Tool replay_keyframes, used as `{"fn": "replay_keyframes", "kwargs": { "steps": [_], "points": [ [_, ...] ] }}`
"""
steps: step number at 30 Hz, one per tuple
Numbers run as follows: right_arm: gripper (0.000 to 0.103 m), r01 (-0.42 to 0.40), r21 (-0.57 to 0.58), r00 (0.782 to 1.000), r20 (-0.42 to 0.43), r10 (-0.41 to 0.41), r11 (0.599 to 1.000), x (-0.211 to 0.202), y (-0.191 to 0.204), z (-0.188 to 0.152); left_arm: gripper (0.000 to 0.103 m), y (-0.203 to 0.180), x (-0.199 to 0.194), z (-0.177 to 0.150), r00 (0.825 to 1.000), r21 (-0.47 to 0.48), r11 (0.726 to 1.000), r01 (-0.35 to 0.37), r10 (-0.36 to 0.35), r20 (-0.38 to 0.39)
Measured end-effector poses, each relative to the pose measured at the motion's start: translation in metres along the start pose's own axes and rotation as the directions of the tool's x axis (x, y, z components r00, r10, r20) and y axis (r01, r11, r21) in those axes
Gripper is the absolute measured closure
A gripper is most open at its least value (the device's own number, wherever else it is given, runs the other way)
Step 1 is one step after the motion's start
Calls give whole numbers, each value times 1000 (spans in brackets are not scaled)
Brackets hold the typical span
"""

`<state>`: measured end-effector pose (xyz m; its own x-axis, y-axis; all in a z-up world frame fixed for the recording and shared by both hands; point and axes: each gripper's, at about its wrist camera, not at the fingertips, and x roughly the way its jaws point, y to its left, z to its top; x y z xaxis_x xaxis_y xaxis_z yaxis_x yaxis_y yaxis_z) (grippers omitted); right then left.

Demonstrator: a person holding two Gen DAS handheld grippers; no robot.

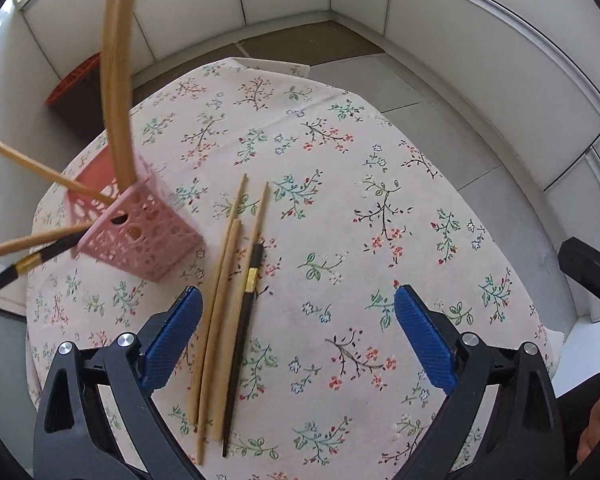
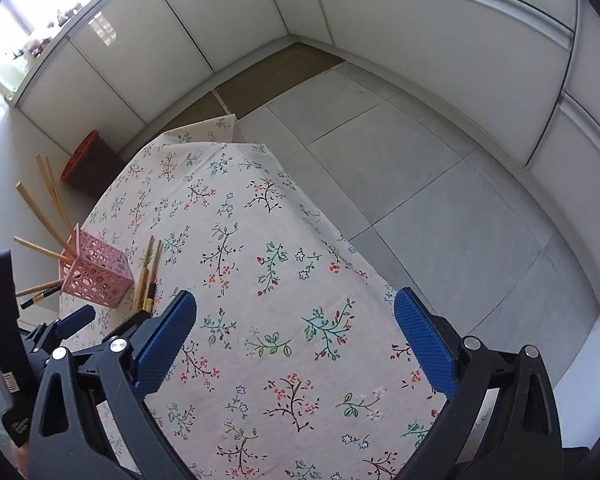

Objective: Organize utensils
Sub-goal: 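Lower the left tool and close on a wooden chopstick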

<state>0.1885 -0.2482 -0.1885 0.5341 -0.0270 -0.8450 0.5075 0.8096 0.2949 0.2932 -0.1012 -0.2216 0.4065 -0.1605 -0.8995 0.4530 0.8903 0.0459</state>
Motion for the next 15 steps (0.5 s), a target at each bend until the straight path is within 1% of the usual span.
{"fn": "replay_keyframes", "kwargs": {
  "steps": [2,3,6,8,9,12,14,15],
  "points": [
    [7,-13,45,1000,-14,13,999,1,-7,2,11,-6,10,13,1000,28,1000,-2,2,-4],
    [7,-14,63,1000,-17,15,998,1,-9,2,12,-9,15,18,1000,37,999,-4,4,-8],
    [7,-23,92,999,-35,26,995,2,-15,4,21,-13,37,41,999,56,998,-17,20,-46],
    [7,-31,97,998,-49,35,995,3,-17,5,27,-12,53,55,996,54,997,-50,54,-73],
    [7,-31,96,998,-51,36,995,4,-17,6,31,-9,62,61,993,48,996,-69,73,-90],
    [7,-38,93,998,-41,42,995,3,-19,11,36,1,83,70,985,15,996,-93,94,-144],
    [7,-47,96,998,-39,51,994,3,-19,13,43,9,99,71,978,0,997,-81,80,-194],
    [7,-52,98,998,-43,56,994,3,-20,14,46,11,101,72,979,-8,998,-59,56,-195]
  ]
}}
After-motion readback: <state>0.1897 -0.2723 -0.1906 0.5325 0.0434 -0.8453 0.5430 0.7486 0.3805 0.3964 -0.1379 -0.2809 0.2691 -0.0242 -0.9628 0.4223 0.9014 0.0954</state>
